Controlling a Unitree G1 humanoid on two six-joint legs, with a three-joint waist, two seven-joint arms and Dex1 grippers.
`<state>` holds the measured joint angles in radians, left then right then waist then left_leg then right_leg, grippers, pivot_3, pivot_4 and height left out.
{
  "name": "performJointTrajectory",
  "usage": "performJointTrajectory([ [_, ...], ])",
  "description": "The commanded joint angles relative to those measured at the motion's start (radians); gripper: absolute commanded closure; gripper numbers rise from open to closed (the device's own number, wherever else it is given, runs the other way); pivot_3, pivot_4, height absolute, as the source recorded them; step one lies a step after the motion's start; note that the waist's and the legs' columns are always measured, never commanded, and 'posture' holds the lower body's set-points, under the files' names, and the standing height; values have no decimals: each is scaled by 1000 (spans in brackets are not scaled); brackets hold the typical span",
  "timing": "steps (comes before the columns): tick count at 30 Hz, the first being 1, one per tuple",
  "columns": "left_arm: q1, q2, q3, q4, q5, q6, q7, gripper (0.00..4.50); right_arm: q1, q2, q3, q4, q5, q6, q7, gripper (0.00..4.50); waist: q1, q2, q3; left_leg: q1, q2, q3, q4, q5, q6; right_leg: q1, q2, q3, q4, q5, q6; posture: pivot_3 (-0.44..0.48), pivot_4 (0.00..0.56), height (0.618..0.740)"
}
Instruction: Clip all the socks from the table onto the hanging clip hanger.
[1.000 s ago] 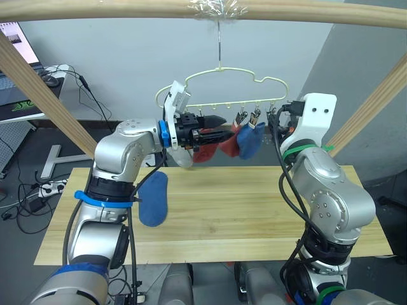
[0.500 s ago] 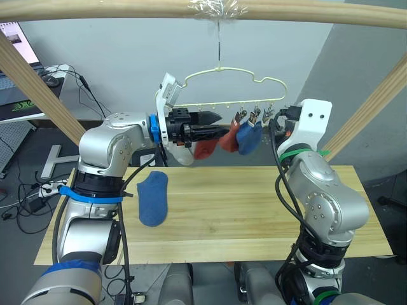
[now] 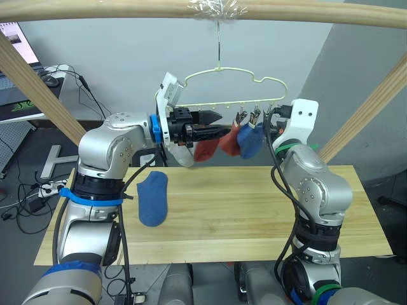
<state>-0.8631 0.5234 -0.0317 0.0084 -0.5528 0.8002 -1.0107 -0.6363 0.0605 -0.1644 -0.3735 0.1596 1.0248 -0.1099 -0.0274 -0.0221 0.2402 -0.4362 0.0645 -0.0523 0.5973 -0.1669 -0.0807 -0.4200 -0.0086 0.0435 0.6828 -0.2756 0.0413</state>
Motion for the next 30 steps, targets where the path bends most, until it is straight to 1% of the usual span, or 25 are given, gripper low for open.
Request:
performJointTrajectory([
  [1, -2, 11, 34, -43, -23, -1, 13, 1703, -28, -7, -2, 5, 14, -44, 12, 2600, 1, 0, 0, 0, 0, 0, 0, 0, 0, 0, 0, 0, 0, 0, 0, 109, 201, 740],
  [8, 4, 18, 39, -47, -22, -3, 27, 1703, -63, -28, -6, 96, 12, -95, 22, 2600, 2, 0, 0, 0, 0, 0, 0, 0, 0, 0, 0, 0, 0, 0, 0, 120, 203, 740],
  [20, 15, 14, 44, -55, -16, -7, 50, 1703, -168, -82, -14, 262, 8, -192, 39, 2600, 7, 0, 0, 0, 0, 0, 0, 0, 0, 0, 0, 0, 0, 0, 0, 137, 209, 740],
  [30, 18, 10, 41, -56, -17, -8, 63, 1703, -211, -88, -18, 323, 11, -228, 32, 2600, 14, 0, 0, 0, 0, 0, 0, 0, 0, 0, 0, 0, 0, 0, 0, 138, 210, 740],
])
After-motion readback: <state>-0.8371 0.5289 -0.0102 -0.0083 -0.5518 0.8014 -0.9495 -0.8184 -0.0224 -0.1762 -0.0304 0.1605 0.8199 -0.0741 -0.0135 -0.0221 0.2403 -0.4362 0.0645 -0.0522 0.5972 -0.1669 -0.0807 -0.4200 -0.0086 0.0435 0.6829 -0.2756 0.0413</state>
